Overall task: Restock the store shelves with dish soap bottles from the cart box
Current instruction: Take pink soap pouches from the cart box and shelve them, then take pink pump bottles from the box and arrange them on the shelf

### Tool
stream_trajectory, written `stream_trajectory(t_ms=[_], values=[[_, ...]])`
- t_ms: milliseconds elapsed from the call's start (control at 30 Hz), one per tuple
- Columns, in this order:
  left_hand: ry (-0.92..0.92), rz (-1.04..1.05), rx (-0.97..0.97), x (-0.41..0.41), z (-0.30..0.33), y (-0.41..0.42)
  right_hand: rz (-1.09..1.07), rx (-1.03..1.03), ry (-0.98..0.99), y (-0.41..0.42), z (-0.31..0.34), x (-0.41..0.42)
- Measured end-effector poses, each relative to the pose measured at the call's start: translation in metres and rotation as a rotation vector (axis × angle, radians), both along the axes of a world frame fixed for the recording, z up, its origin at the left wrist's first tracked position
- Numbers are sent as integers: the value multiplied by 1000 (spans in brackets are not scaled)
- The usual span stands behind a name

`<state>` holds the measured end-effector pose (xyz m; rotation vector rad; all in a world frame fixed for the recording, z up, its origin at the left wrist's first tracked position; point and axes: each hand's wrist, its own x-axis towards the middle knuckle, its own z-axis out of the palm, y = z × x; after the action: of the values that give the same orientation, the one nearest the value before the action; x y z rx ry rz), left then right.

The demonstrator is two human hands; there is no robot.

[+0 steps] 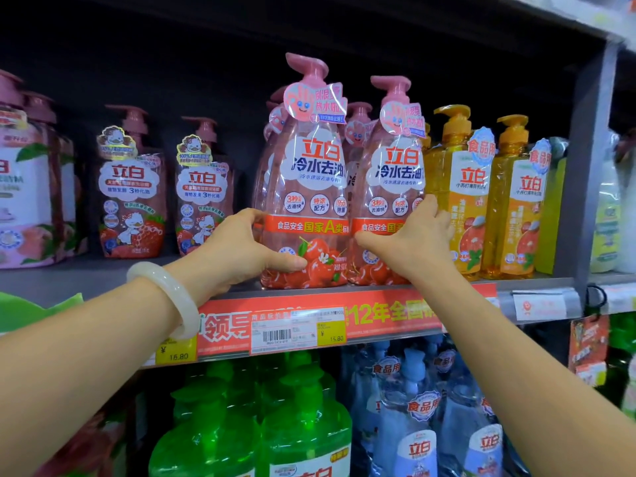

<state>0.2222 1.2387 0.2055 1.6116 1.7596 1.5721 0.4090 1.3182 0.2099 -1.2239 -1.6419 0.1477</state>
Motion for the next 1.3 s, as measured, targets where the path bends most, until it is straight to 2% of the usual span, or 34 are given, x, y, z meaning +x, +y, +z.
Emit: stream_trajectory(t_ms=[167, 300, 500, 567, 700, 833, 867, 967, 1133, 1300], values=[[-3, -15, -28, 2, 2, -1, 49, 24, -24, 0, -7, 3], [18, -23, -36, 5, 3, -4, 34, 36, -119, -2, -15, 9], [164, 34, -121, 13, 7, -13, 103, 36, -120, -3, -31, 19], [282, 106, -68, 17, 6, -19, 88, 147, -117, -7, -36, 17], [712, 391, 91, 27, -10, -41, 169, 299, -208, -32, -41, -3], [1116, 476, 177, 20, -27, -80, 330, 401, -282, -72, -42, -38], [1171, 498, 167, 12, -31, -92, 370, 409, -310, -83, -45, -48], [1266, 568, 3, -18, -42, -140, 489, 413, -467, -124, -54, -86], [1241, 691, -282, -80, -76, -261, 733, 421, -700, -226, -79, -167], [1040, 863, -605, -139, -124, -411, 983, 380, -812, -363, -119, -261]])
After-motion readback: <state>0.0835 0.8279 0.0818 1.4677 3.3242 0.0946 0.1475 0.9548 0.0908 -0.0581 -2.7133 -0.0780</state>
